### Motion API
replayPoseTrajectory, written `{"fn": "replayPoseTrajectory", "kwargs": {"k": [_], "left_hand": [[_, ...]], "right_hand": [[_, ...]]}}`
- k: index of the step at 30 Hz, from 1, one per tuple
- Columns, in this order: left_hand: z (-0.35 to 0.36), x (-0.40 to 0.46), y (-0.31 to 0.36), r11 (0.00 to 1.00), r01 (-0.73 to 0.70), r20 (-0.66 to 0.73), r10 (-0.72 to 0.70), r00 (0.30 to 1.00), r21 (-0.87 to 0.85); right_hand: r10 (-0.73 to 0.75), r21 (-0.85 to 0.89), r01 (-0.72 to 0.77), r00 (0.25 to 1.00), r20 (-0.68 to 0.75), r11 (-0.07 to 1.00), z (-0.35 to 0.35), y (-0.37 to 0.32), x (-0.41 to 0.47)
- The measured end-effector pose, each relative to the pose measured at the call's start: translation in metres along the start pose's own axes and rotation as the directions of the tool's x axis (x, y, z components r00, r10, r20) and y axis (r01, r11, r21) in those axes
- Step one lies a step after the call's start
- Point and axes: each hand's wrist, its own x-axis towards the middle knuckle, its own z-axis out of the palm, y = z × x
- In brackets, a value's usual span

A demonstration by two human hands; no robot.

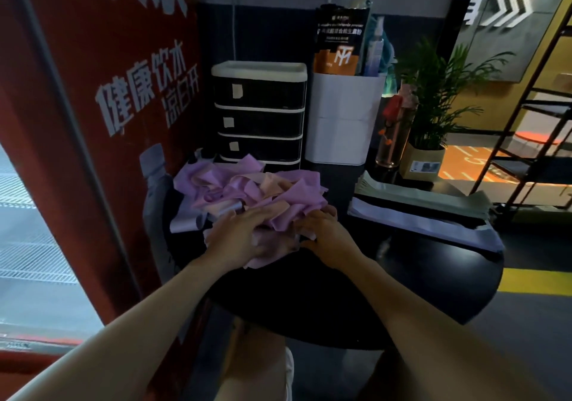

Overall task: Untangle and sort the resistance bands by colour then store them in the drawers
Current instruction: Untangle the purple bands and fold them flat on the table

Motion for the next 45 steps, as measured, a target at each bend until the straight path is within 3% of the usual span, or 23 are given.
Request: {"fn": "replayPoseTrajectory", "kwargs": {"k": [10, 13, 17, 20, 25, 29, 32, 36, 41, 43, 45], "left_hand": [[0.011, 0.004, -0.021, 0.986, 0.113, 0.087, -0.103, 0.991, -0.121], [0.011, 0.006, -0.022, 0.98, 0.145, 0.129, -0.127, 0.983, -0.139], [0.011, 0.005, -0.018, 0.971, 0.177, 0.142, -0.154, 0.978, -0.163], [0.011, 0.005, -0.017, 0.97, 0.19, 0.149, -0.168, 0.974, -0.152], [-0.002, 0.013, -0.002, 0.975, 0.157, 0.01, -0.158, 0.987, -0.157], [-0.008, 0.034, -0.003, 0.975, 0.188, 0.004, -0.189, 0.982, -0.119], [-0.013, 0.05, 0.003, 0.976, 0.215, -0.073, -0.217, 0.973, -0.045], [-0.02, 0.078, 0.002, 0.94, 0.248, -0.164, -0.29, 0.943, -0.235], [-0.021, 0.107, -0.013, 0.798, 0.397, -0.252, -0.542, 0.802, -0.453], [-0.016, 0.108, -0.017, 0.82, 0.455, -0.153, -0.528, 0.835, -0.348], [-0.007, 0.106, -0.016, 0.867, 0.37, -0.044, -0.406, 0.913, -0.334]], "right_hand": [[0.052, -0.081, -0.051, 0.999, 0.011, 0.995, 0.018, 0.005, 0.017], [0.008, -0.055, -0.002, 0.995, 0.101, 0.998, 0.018, 0.008, 0.019], [-0.049, -0.047, 0.051, 0.998, 0.031, 0.998, 0.016, 0.011, 0.019], [-0.071, -0.151, 0.075, 0.997, 0.032, 0.986, 0.013, 0.01, 0.023], [-0.037, -0.145, 0.033, 0.999, -0.02, 0.989, 0.014, 0.009, 0.035], [0.081, 0.002, -0.082, 0.987, -0.142, 0.997, -0.008, 0.002, 0.054], [0.069, 0.082, -0.055, 0.982, -0.175, 0.995, -0.023, -0.003, 0.067], [0.044, 0.112, -0.022, 0.978, -0.204, 0.993, -0.029, 0.001, 0.071], [0.027, 0.136, 0.002, 0.976, -0.218, 0.991, -0.025, 0.016, 0.063], [-0.004, 0.14, 0.033, 0.98, -0.201, 0.99, -0.026, 0.021, 0.058], [-0.07, 0.143, 0.086, 0.99, -0.12, 0.986, -0.028, 0.024, 0.052]]}}
